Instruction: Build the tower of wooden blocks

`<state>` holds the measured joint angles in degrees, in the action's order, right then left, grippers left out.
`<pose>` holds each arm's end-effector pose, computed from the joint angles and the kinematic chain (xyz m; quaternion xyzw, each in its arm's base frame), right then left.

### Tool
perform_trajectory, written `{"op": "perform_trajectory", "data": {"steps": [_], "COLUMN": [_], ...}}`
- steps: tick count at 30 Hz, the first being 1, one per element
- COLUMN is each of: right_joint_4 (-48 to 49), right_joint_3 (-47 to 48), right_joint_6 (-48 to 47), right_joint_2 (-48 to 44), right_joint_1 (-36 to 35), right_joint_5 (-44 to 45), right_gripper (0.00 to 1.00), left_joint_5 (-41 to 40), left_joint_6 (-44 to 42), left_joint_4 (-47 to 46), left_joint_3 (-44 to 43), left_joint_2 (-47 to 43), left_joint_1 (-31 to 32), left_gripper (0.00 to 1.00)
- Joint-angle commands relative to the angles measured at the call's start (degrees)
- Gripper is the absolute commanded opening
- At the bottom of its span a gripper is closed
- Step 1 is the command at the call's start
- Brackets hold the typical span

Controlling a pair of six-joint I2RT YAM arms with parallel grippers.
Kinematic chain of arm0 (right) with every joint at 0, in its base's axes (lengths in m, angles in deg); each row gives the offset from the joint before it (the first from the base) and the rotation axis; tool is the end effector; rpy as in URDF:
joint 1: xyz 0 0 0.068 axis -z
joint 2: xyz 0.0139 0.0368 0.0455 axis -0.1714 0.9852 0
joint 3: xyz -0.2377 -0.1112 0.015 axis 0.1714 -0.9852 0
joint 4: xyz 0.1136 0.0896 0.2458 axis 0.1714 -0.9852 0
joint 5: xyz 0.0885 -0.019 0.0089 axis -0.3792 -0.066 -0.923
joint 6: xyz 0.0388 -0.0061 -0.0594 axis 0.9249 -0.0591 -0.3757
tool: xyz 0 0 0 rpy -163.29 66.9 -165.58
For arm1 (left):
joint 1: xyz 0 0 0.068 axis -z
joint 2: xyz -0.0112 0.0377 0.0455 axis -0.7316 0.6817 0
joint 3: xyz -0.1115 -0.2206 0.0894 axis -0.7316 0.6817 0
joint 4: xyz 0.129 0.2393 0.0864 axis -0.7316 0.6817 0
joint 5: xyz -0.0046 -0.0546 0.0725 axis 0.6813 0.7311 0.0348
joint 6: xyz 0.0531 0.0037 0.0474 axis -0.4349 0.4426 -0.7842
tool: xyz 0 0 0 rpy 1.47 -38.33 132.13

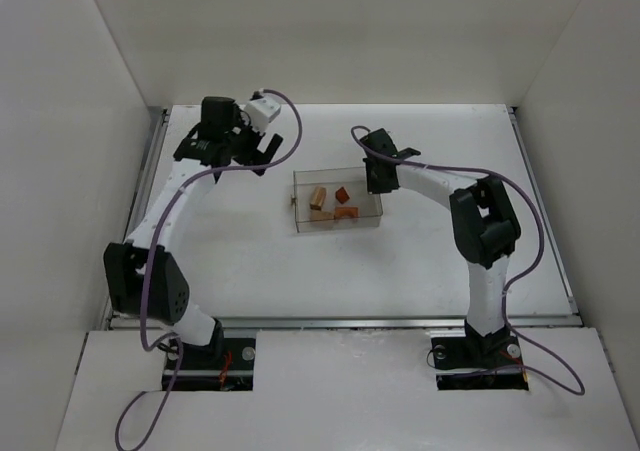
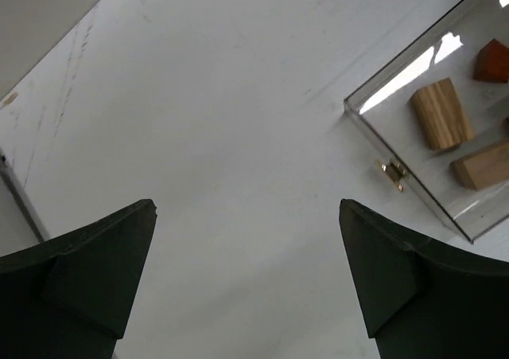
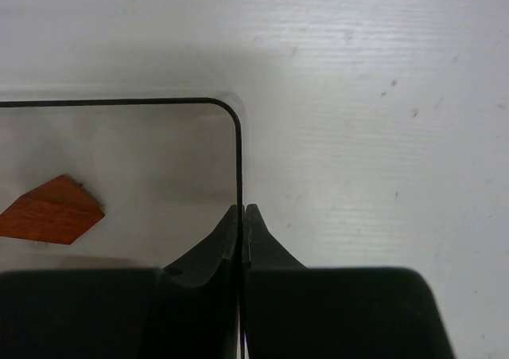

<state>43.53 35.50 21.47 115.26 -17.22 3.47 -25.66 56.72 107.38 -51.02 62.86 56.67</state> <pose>0.4289 0.2013 0.1430 -0.0247 0.9544 -0.0176 0.2971 0.3754 -0.0768 0.3361 0.3295 0.7840 -0.0094 0.5260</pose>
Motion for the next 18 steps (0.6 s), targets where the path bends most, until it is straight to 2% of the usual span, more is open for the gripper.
{"op": "perform_trajectory", "data": {"steps": [1,2,3,4,6,13,16,18], "right_joint_4": [5.12,5.13,5.13,4.61,4.6,3.2,1.53,1.0], "right_joint_3": [-3.12,-3.12,-3.12,-3.12,-3.82,-7.43,-8.75,-10.14], "right_joint_6": [-3.82,-3.82,-3.82,-2.77,-0.4,2.42,2.42,1.89], "right_joint_2": [-5.7,-5.71,-6.49,-6.5,-8.95,-19.06,-22.49,-23.99], "right_joint_1": [-2.43,-2.44,-2.44,-2.44,-2.44,0.45,2.12,2.65], "right_joint_5": [-4.12,-5.86,-6.75,-6.76,-6.76,-9.04,-9.04,-8.34], "right_gripper": [0.04,0.13,0.45,0.65,0.78,0.81,0.81,0.81], "left_joint_5": [2.21,2.21,2.73,2.74,2.13,1.95,1.95,1.95], "left_joint_6": [-6.24,-6.77,-7.38,-8.35,-10.47,-8.27,-8.27,-8.27], "left_joint_4": [5.13,5.13,5.13,5.13,4.52,-0.67,-0.67,-0.15], "left_joint_3": [-6.32,-7.11,-7.73,-8.43,-8.44,-12.3,-14.94,-16.51], "left_joint_2": [5.43,6.75,8.93,9.83,12.45,23.61,27.31,30.22], "left_joint_1": [4.4,5.46,7.99,9.41,13.61,16.54,16.54,16.54], "left_gripper": [1.0,1.0,1.0,1.0,1.0,0.73,0.71,0.65]}}
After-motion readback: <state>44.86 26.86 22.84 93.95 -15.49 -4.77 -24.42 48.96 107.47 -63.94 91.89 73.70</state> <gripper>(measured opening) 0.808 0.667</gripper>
